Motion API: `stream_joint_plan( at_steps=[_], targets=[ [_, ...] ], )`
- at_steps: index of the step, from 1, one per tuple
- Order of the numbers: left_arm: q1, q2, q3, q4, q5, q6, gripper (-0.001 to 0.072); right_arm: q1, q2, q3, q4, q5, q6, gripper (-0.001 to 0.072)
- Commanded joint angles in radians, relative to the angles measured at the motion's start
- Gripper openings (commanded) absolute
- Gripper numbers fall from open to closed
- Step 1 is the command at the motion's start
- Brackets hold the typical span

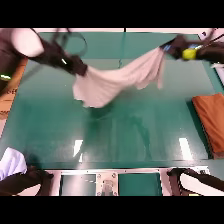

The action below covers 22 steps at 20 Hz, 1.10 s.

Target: Fold the shirts.

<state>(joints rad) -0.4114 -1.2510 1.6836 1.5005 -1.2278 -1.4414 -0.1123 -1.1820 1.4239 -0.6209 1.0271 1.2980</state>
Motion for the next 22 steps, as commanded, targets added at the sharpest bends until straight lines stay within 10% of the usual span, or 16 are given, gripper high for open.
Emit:
stream_joint_plan(
  at_steps=[1,8,21,22],
  targets=[
    [-0.001,0.058,0.221,0.182,-0.100,0.045,0.0019,-0.060,0.198,0.029,-0.013,0.013,0.003,0.0011],
    [-0.001,0.057,0.296,0.252,-0.182,0.061,0.0019,-0.132,0.376,0.027,-0.097,0.022,0.004,0.0011],
    [-0.001,-0.200,-0.381,-0.344,0.093,0.116,0.0021,-0.132,0.125,-0.637,-0.097,-0.180,-0.052,0.0011],
    [-0.001,-0.222,-0.381,-0.373,0.044,0.126,0.0173,-0.132,0.084,-0.636,-0.096,-0.185,-0.061,0.0011]
  ],
)
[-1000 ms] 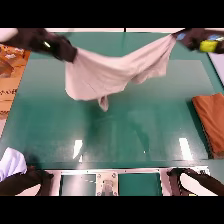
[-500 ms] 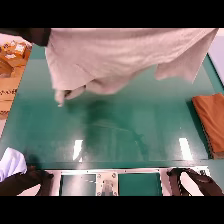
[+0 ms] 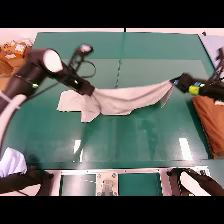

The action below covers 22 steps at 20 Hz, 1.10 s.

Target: Fold the shirts.

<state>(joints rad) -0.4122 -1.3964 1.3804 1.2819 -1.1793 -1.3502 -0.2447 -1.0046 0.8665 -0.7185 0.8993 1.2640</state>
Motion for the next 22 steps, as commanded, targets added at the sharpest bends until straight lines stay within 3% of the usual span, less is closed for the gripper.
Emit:
stream_joint_plan(
  at_steps=[1,2,5,7,8,10,11,14,15,17,22],
  targets=[
    [0.000,-0.082,-0.077,-0.164,-0.055,0.055,0.0483,-0.001,-0.127,-0.074,0.001,-0.071,-0.038,0.0011],
    [0.008,-0.082,-0.068,-0.162,-0.113,0.066,0.0561,-0.001,-0.151,-0.064,0.001,-0.093,-0.050,0.0011],
    [0.103,-0.082,0.015,-0.161,-0.256,0.076,0.0562,-0.013,-0.200,0.011,0.000,-0.148,-0.054,0.0011],
    [0.216,-0.082,0.065,-0.161,-0.260,0.042,0.0562,-0.035,-0.227,0.085,0.000,-0.147,-0.053,0.0013],
    [0.278,-0.082,0.071,-0.161,-0.252,0.023,0.0562,-0.048,-0.238,0.119,0.000,-0.143,-0.053,0.0048],
    [0.396,-0.084,0.058,-0.161,-0.257,-0.012,0.0562,-0.085,-0.245,0.164,0.000,-0.123,-0.051,0.0446],
    [0.449,-0.084,0.039,-0.161,-0.257,-0.011,0.0562,-0.105,-0.244,0.179,0.000,-0.082,-0.039,0.0472],
    [0.558,-0.084,-0.049,-0.160,-0.241,-0.009,0.0562,-0.164,-0.241,0.180,0.000,0.116,-0.003,0.0459],
    [0.580,-0.084,-0.086,-0.160,-0.221,-0.001,0.0562,-0.167,-0.241,0.169,0.001,0.175,0.000,0.0378],
    [0.596,-0.089,-0.166,-0.156,-0.157,0.020,0.0562,-0.142,-0.236,0.114,0.004,0.252,0.000,0.0351],
    [0.594,-0.131,-0.278,-0.103,-0.030,0.026,0.0562,0.077,-0.228,-0.140,0.071,0.173,0.018,0.0363]
  ],
)
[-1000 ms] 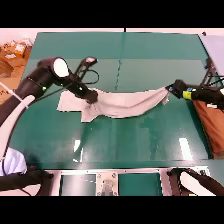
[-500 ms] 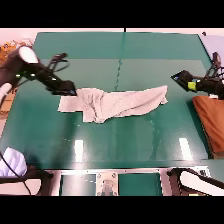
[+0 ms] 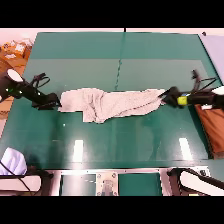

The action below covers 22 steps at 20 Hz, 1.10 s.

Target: Fold the shirts.

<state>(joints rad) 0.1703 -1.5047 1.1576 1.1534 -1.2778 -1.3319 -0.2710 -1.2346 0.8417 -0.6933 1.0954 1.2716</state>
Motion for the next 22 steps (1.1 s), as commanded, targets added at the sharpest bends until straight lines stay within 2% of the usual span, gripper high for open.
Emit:
stream_joint_plan(
  at_steps=[1,2,7,8,9,11,12,13,15,16,17,18,19,20,22],
  targets=[
    [0.012,-0.037,-0.056,0.024,0.071,0.006,0.0562,0.159,0.002,-0.153,0.073,-0.083,0.011,0.0422],
    [0.011,-0.052,-0.056,0.017,0.080,0.007,0.0562,0.218,0.000,-0.183,0.110,-0.151,0.011,0.0511],
    [0.011,-0.067,-0.056,-0.035,0.182,0.015,0.0560,0.462,-0.086,-0.187,0.257,-0.401,0.010,0.0515],
    [0.011,-0.067,-0.056,-0.062,0.201,0.033,0.0532,0.487,-0.107,-0.179,0.268,-0.429,0.010,0.0515],
    [0.011,-0.067,-0.056,-0.097,0.213,0.053,0.0428,0.502,-0.129,-0.170,0.279,-0.443,0.010,0.0514],
    [0.011,-0.067,-0.056,-0.156,0.209,0.104,0.0398,0.515,-0.171,-0.151,0.301,-0.442,0.010,0.0512],
    [0.011,-0.067,-0.056,-0.169,0.194,0.114,0.0359,0.515,-0.185,-0.145,0.301,-0.441,0.010,0.0512],
    [0.011,-0.067,-0.060,-0.174,0.185,0.129,0.0230,0.515,-0.192,-0.145,0.302,-0.441,0.011,0.0512],
    [0.011,-0.081,-0.061,-0.174,0.166,0.137,0.0213,0.519,-0.198,-0.145,0.312,-0.443,0.010,0.0500],
    [0.011,-0.090,-0.061,-0.175,0.162,0.137,0.0080,0.519,-0.198,-0.145,0.322,-0.444,0.010,0.0456],
    [0.011,-0.099,-0.061,-0.184,0.159,0.138,0.0019,0.519,-0.198,-0.145,0.332,-0.452,0.007,0.0304],
    [0.011,-0.101,-0.060,-0.187,0.161,0.149,0.0019,0.519,-0.198,-0.143,0.333,-0.459,0.001,0.0125],
    [0.012,-0.101,-0.056,-0.188,0.158,0.160,0.0018,0.517,-0.197,-0.137,0.331,-0.459,-0.001,0.0037],
    [0.014,-0.097,-0.048,-0.183,0.152,0.159,0.0018,0.510,-0.195,-0.125,0.331,-0.447,-0.015,0.0013],
    [0.014,-0.060,-0.006,-0.137,0.133,0.155,0.0017,0.470,-0.176,-0.082,0.330,-0.369,-0.027,0.0012]
  ],
)
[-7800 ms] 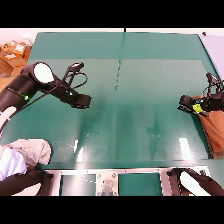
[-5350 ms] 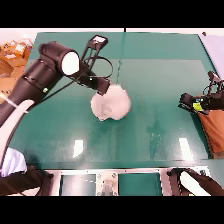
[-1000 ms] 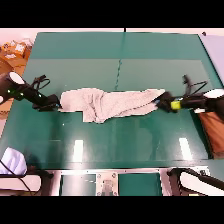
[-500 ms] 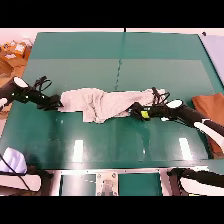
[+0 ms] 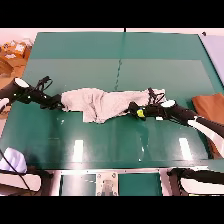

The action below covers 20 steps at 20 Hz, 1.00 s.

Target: Fold the shirts.

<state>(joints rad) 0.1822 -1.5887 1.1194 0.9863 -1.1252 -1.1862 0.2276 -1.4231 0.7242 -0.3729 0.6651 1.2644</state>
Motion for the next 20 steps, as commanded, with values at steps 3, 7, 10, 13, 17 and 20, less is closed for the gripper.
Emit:
stream_joint_plan(
  at_steps=[3,7,10,13,17,20],
  targets=[
    [0.002,0.149,0.158,0.084,-0.030,-0.018,0.0017,-0.162,0.095,0.159,0.010,0.264,-0.020,0.0012],
    [0.002,0.394,0.383,0.083,0.070,-0.040,0.0017,-0.356,0.257,0.403,0.010,0.484,0.040,0.0013],
    [0.002,0.549,0.542,0.083,0.142,-0.039,0.0018,-0.453,0.370,0.571,0.011,0.535,0.068,0.0013],
    [0.002,0.689,0.663,0.084,0.203,-0.034,0.0017,-0.523,0.505,0.702,0.011,0.534,0.071,0.0013],
    [0.002,0.803,0.755,0.084,0.217,-0.009,0.0018,-0.591,0.660,0.788,0.010,0.531,0.071,0.0013],
    [0.002,0.818,0.756,0.084,0.177,-0.010,0.0018,-0.595,0.708,0.772,-0.031,0.578,0.106,0.0013]
  ],
)
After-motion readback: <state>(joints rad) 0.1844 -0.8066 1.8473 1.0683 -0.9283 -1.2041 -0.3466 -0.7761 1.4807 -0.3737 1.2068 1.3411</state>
